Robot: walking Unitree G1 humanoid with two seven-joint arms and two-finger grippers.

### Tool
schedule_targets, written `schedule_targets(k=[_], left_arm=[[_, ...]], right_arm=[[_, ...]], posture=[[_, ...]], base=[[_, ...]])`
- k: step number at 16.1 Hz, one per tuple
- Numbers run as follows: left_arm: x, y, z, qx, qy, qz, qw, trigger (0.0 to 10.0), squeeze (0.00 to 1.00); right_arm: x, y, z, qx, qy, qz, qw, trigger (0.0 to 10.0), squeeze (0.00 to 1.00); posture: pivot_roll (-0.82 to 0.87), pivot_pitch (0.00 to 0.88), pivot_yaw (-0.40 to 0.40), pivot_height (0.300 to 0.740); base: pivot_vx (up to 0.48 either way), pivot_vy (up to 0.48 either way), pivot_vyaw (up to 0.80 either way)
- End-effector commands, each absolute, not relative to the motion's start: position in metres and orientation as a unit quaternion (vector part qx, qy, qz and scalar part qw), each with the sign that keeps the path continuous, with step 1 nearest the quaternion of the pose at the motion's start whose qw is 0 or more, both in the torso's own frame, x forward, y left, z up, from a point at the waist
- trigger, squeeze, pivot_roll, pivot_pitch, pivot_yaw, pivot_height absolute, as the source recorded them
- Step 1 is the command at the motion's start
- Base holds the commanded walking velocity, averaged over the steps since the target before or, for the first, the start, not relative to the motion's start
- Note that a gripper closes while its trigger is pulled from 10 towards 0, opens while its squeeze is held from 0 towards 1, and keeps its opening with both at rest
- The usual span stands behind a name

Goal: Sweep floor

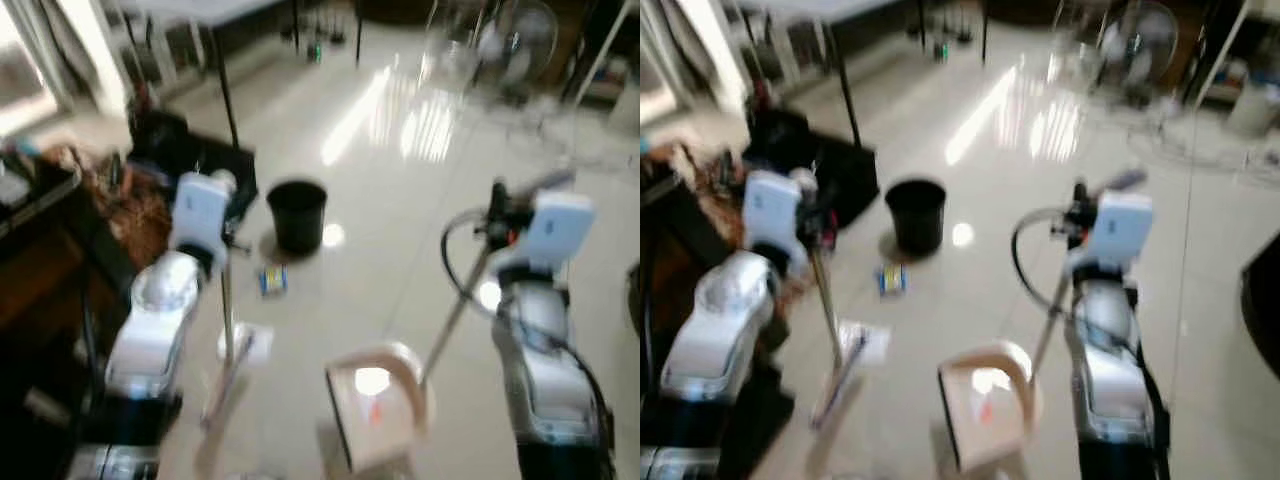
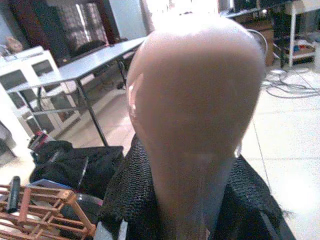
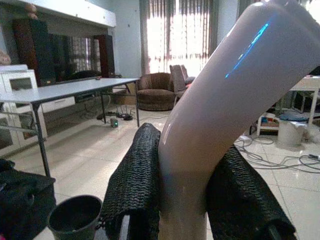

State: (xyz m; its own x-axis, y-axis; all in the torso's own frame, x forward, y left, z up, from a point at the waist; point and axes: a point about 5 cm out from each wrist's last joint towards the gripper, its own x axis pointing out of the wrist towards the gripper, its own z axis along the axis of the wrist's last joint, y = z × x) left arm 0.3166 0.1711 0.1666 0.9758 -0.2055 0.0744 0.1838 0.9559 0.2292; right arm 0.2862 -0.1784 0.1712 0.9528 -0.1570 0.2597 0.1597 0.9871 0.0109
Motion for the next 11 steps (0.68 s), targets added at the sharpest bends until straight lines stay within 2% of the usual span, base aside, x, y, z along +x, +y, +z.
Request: schedule_targets(k=[1, 11], left_arm=[[0.3188, 0.1687, 0.1778, 0.116, -0.075, -0.098, 0.986, 10.0, 0.00], [0.3174, 0.1731, 0.1749, 0.117, -0.073, -0.091, 0.986, 10.0, 0.00]], right_arm=[[0.2857, -0.1809, 0.1783, -0.011, -0.143, -0.084, 0.986, 10.0, 0.00], [0.2866, -0.1810, 0.1766, -0.005, -0.134, -0.082, 0.988, 10.0, 0.00]], posture=[[-0.04, 0.064, 0.019, 0.740], [-0.05, 0.068, 0.014, 0.740]], base=[[0.352, 0.000, 0.00], [0.351, 0.000, 0.00]])
